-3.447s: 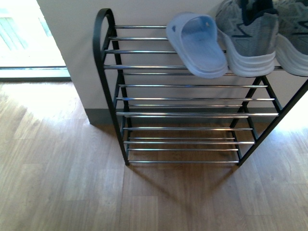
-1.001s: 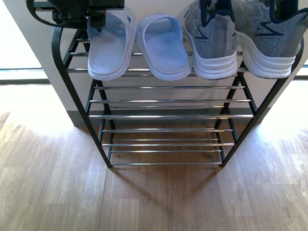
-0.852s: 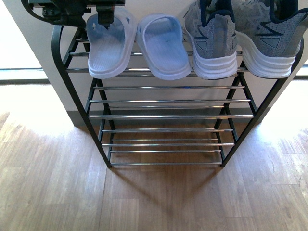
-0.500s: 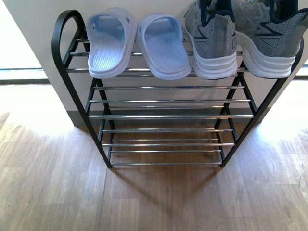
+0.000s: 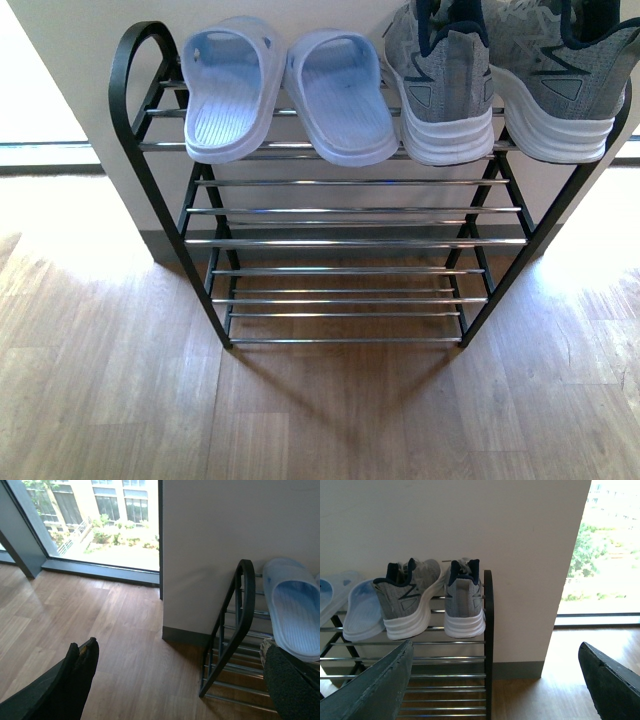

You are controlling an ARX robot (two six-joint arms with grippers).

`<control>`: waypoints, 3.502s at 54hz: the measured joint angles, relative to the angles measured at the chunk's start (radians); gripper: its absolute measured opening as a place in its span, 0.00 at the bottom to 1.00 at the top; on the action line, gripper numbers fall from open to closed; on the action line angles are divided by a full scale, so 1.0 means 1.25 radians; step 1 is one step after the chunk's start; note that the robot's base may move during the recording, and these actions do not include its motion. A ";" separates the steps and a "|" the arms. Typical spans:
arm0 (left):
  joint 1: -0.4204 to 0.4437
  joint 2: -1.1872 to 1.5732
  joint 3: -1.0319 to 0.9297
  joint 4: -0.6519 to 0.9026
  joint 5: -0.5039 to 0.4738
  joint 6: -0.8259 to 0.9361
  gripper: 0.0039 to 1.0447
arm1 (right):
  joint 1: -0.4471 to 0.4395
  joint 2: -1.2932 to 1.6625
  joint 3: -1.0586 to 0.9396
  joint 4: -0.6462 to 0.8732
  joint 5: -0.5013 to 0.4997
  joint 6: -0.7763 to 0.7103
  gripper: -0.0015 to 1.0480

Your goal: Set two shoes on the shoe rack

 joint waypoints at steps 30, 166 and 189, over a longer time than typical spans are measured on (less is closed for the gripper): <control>-0.058 -0.257 -0.310 0.262 0.076 0.013 0.02 | 0.000 0.000 0.000 0.000 0.000 0.000 0.91; -0.059 -0.589 -0.413 0.035 0.073 0.017 0.91 | 0.000 0.000 0.000 0.000 -0.001 0.000 0.91; -0.059 -0.589 -0.413 0.035 0.073 0.017 0.91 | 0.000 0.000 0.000 0.000 0.000 0.000 0.91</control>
